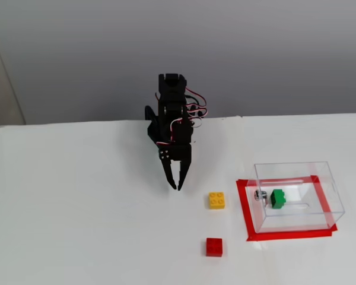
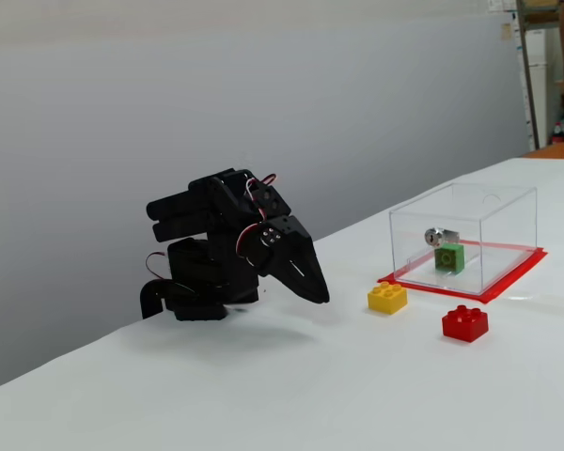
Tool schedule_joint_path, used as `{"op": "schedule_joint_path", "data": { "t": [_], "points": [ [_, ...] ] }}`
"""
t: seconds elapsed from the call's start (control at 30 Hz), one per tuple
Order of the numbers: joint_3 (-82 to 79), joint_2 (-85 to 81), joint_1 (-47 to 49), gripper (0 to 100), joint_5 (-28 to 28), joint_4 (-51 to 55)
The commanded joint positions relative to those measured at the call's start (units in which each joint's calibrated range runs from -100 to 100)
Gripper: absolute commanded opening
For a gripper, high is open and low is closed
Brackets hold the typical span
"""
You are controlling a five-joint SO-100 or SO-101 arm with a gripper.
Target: Pick the green lego brick and place it into the transparent box
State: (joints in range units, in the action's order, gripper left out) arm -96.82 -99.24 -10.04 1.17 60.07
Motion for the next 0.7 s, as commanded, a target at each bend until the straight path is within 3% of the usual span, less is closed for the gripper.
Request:
{"op": "schedule_joint_path", "data": {
  "t": [0.0, 0.17, 0.67],
  "points": [
    [2.52, -0.51, 0.39, 1, -0.29, 7.21],
    [4.15, -0.51, 0.39, 1, -0.23, 13.04],
    [4.42, -0.51, 2.83, 1, -0.23, 14.61]
  ]
}}
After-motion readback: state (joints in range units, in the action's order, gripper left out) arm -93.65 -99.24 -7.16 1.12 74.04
